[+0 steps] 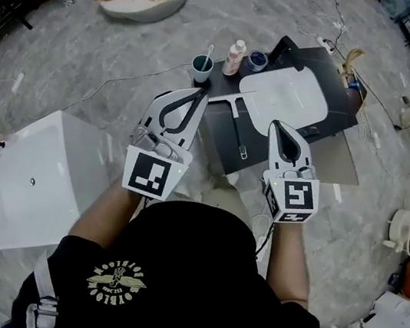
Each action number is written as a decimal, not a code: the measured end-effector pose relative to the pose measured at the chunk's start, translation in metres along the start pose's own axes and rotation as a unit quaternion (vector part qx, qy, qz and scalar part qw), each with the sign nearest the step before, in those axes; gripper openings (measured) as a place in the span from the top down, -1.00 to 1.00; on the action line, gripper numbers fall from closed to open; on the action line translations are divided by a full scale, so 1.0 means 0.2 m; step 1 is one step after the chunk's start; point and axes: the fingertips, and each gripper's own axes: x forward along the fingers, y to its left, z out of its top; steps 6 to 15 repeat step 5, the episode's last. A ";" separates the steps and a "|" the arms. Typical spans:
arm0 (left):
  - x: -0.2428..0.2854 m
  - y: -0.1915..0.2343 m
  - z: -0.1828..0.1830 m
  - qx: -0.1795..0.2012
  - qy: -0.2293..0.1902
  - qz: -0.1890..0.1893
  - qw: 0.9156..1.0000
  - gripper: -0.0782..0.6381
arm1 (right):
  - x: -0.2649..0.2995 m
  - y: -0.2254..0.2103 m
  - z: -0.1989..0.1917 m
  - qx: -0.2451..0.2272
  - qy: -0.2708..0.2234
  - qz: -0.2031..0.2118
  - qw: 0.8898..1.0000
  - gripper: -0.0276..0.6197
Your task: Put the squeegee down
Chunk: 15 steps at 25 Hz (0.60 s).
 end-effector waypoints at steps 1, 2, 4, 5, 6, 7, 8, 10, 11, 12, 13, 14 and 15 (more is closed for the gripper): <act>0.02 -0.01 0.00 0.000 0.001 0.000 1.000 0.72 | 0.00 0.00 0.01 -0.003 -0.003 0.002 1.000 0.83; 0.03 -0.02 0.00 0.001 0.001 0.000 1.000 0.72 | -0.01 0.00 0.02 -0.006 -0.006 0.004 1.000 0.83; 0.07 -0.04 0.02 0.006 -0.001 -0.002 1.000 0.72 | -0.01 0.00 0.04 -0.011 -0.013 0.008 1.000 0.83; 0.09 -0.06 0.02 0.009 -0.002 -0.003 1.000 0.72 | -0.02 0.00 0.05 -0.013 -0.016 0.010 1.000 0.83; 0.09 -0.06 0.02 0.009 -0.002 -0.003 1.000 0.72 | -0.02 0.00 0.05 -0.013 -0.016 0.010 1.000 0.83; 0.09 -0.06 0.02 0.009 -0.002 -0.003 1.000 0.72 | -0.02 0.00 0.05 -0.013 -0.016 0.010 1.000 0.83; 0.09 -0.06 0.02 0.009 -0.002 -0.003 1.000 0.72 | -0.02 0.00 0.05 -0.013 -0.016 0.010 1.000 0.83; 0.09 -0.06 0.02 0.009 -0.002 -0.003 1.000 0.72 | -0.02 0.00 0.05 -0.013 -0.016 0.010 1.000 0.83; 0.09 -0.06 0.02 0.009 -0.002 -0.003 1.000 0.72 | -0.02 0.00 0.05 -0.013 -0.016 0.010 1.000 0.83; 0.09 -0.06 0.02 0.009 -0.002 -0.003 1.000 0.72 | -0.02 0.00 0.05 -0.013 -0.016 0.010 1.000 0.83; 0.09 -0.06 0.02 0.009 -0.002 -0.003 1.000 0.72 | -0.02 0.00 0.05 -0.013 -0.016 0.010 1.000 0.83; 0.09 -0.06 0.02 0.009 -0.002 -0.003 1.000 0.72 | -0.02 0.00 0.05 -0.013 -0.016 0.010 1.000 0.83; 0.09 -0.06 0.02 0.009 -0.002 -0.003 1.000 0.72 | -0.02 0.00 0.05 -0.013 -0.016 0.010 1.000 0.83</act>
